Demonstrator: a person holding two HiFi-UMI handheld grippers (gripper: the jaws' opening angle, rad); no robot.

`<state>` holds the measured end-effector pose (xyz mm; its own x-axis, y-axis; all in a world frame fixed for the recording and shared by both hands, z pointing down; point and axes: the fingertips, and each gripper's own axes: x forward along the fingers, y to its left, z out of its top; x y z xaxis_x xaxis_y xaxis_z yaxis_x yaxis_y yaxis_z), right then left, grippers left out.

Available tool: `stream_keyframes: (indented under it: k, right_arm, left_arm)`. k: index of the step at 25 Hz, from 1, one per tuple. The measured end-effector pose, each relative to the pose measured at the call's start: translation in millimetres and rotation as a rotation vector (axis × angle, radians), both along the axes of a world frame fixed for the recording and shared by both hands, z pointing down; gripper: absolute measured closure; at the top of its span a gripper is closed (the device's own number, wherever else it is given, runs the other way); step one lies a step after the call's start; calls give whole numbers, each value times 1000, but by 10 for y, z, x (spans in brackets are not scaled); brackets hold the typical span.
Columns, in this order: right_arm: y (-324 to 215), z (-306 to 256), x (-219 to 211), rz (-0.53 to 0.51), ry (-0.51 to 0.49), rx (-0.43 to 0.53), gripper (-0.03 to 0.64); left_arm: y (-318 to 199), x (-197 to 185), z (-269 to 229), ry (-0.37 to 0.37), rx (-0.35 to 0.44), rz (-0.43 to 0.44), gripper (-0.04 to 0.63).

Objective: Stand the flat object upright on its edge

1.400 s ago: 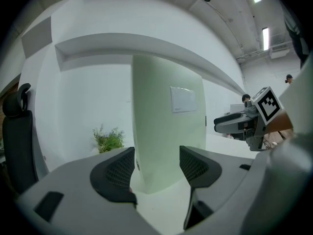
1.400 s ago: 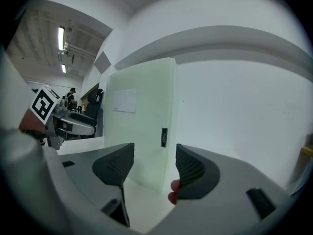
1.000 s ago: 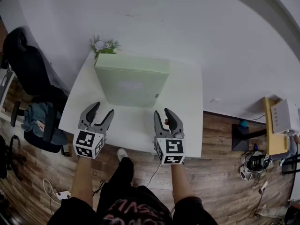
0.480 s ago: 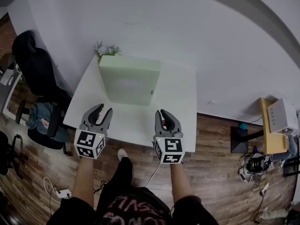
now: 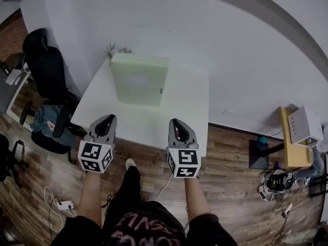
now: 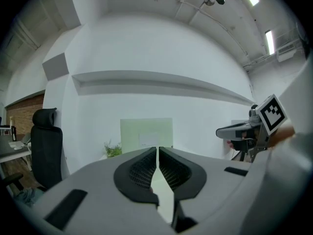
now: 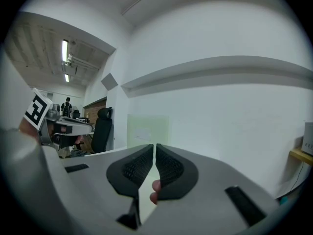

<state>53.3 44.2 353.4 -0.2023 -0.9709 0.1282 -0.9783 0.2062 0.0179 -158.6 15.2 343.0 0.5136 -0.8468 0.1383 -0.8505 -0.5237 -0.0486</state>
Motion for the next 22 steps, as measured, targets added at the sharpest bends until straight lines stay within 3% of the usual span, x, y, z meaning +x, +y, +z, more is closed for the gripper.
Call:
stream_keyframes:
  k: [12, 22]
  right_arm:
    - [390, -150, -12, 28, 26, -16, 583]
    - [157, -302, -173, 101, 19, -8, 584]
  left_arm:
    - [413, 58, -137, -12, -14, 47, 577]
    - [142, -87, -196, 6, -17, 123, 577]
